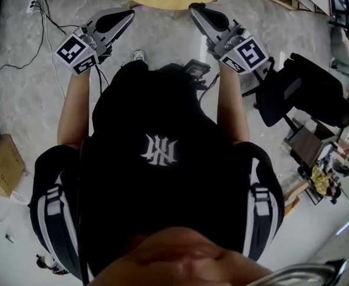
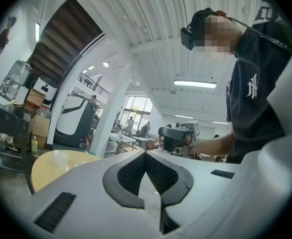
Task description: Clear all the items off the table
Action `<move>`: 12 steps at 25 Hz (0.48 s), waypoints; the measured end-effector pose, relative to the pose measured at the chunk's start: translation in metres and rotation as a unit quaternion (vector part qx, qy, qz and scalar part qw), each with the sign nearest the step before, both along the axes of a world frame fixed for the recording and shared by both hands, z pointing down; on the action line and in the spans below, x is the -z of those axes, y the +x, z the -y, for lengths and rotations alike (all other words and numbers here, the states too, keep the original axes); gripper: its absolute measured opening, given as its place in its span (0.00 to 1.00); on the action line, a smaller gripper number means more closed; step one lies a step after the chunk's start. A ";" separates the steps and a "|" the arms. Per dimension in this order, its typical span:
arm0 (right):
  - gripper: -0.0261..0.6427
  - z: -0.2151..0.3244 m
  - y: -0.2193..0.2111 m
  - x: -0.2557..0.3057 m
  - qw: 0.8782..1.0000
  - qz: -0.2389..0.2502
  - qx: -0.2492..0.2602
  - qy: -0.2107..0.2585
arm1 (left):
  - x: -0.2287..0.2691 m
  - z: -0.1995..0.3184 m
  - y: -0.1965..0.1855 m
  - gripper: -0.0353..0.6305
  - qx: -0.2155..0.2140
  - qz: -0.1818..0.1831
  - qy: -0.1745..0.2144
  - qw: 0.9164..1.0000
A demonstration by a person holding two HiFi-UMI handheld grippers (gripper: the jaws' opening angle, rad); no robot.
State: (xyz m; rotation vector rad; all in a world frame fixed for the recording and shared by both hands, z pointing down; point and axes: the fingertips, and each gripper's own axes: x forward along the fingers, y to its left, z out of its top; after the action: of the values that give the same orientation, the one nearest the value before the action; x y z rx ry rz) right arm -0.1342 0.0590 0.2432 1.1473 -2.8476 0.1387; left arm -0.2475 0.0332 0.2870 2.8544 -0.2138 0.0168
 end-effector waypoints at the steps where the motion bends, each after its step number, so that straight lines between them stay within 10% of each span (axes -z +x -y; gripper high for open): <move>1: 0.04 0.007 0.004 0.001 1.000 -0.002 -0.004 0.001 | 0.000 0.006 0.002 0.07 -0.002 0.003 0.005 1.000; 12: 0.04 0.073 0.043 -0.023 1.000 0.022 -0.004 -0.017 | -0.018 0.084 0.029 0.07 0.040 0.035 -0.010 0.999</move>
State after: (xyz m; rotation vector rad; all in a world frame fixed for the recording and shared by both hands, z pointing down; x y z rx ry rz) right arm -0.0913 -0.0141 0.2665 1.1645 -2.8675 0.2150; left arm -0.2181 -0.0505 0.3046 2.8248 -0.3404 0.1023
